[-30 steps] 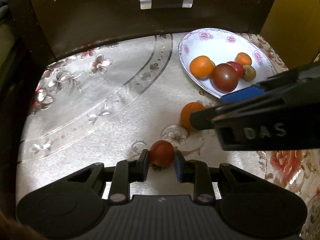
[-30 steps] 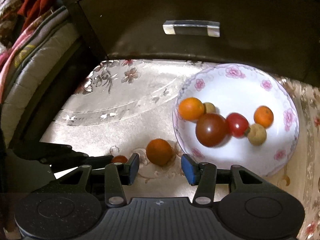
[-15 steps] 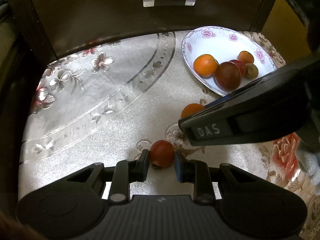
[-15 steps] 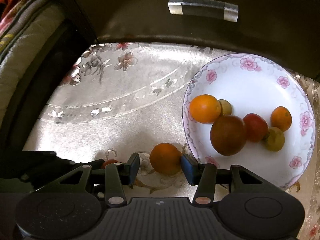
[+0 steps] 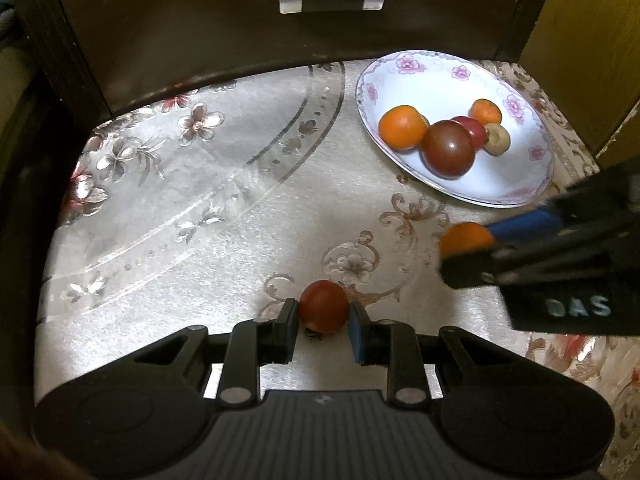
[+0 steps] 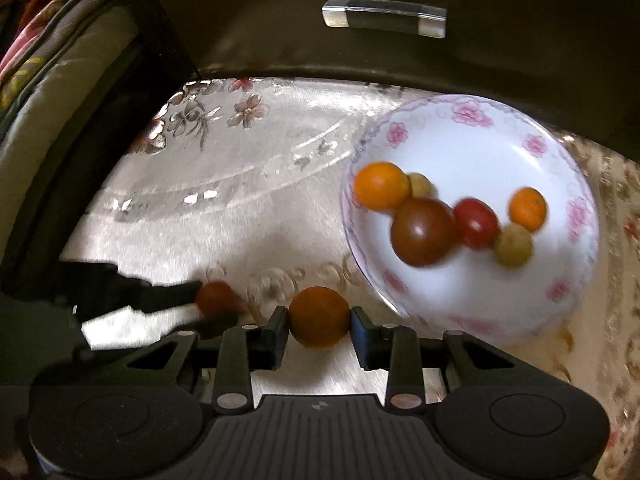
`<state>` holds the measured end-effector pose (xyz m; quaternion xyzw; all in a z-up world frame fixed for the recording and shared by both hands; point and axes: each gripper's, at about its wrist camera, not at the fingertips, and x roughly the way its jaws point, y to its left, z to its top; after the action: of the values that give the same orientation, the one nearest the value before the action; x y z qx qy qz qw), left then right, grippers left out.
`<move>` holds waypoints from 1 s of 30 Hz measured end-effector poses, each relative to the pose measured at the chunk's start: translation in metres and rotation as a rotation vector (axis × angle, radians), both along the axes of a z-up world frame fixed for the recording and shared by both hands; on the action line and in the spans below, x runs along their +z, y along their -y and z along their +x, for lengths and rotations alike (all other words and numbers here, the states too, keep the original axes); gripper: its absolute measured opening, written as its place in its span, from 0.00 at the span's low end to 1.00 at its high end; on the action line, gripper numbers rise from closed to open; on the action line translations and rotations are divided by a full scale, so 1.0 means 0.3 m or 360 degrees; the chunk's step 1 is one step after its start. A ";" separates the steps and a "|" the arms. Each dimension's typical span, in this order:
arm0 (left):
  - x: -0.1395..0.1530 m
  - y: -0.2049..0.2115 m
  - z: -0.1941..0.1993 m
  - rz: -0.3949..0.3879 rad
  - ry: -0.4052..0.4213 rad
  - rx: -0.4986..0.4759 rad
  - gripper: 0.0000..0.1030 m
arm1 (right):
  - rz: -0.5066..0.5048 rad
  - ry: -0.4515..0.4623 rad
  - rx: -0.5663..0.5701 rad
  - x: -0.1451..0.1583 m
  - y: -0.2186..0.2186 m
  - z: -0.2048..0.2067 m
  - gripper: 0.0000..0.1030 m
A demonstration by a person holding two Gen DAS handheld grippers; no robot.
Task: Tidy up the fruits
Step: 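Carry the tomato and orange over the white bowl and lower them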
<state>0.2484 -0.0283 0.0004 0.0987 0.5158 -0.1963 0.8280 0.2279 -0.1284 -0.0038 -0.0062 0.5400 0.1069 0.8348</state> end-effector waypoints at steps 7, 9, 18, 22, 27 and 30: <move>0.021 0.051 -0.047 -0.0005 -0.0004 -0.0076 0.34 | -0.0020 -0.0018 -0.0060 -0.011 0.102 -0.074 0.26; 0.027 0.076 -0.061 -0.0011 -0.0008 -0.0102 0.34 | -0.0036 -0.0030 -0.0064 -0.019 0.130 -0.094 0.26; 0.062 0.205 -0.102 0.0003 0.0039 -0.0194 0.34 | -0.0006 0.0013 -0.0106 0.008 0.244 -0.172 0.26; 0.072 0.252 -0.115 0.0014 0.0064 -0.0217 0.34 | 0.0030 0.0053 -0.0131 0.018 0.289 -0.195 0.26; 0.080 0.291 -0.116 0.0017 0.0082 -0.0217 0.34 | 0.0069 0.0081 -0.0161 0.012 0.328 -0.217 0.26; 0.082 0.308 -0.108 0.0024 0.0097 -0.0217 0.34 | 0.0077 0.0099 -0.0169 0.014 0.342 -0.215 0.26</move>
<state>0.2161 -0.1206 0.0249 0.1459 0.4840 -0.2454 0.8272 0.1634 -0.2310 0.0002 0.0393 0.5107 0.0751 0.8556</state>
